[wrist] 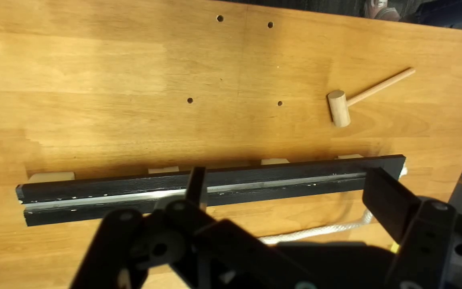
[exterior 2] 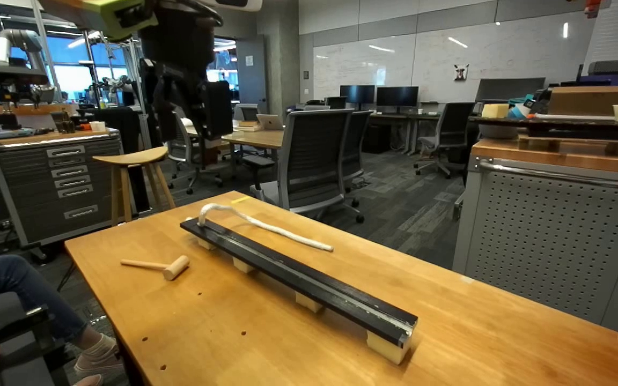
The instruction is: Align the rope with the black object.
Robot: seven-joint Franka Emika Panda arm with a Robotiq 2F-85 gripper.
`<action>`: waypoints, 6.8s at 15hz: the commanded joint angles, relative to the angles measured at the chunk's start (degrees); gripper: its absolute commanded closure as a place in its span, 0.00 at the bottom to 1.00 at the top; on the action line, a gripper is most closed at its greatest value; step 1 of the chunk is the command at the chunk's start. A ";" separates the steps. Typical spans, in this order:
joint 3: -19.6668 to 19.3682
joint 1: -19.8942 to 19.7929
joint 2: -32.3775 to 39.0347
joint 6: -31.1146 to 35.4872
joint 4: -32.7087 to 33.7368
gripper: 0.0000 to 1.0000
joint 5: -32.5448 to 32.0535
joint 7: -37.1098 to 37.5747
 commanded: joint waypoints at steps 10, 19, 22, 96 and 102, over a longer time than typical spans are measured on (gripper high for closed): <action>2.87 -2.26 0.05 -0.78 1.37 0.00 0.39 0.71; 6.53 -3.06 6.27 -2.60 16.78 0.00 -1.25 6.59; 7.17 -3.00 11.65 -4.26 24.42 0.00 -1.38 7.85; 13.33 0.33 90.05 -14.85 96.73 0.00 0.14 80.40; 14.85 0.03 93.11 -14.32 96.32 0.00 1.72 84.09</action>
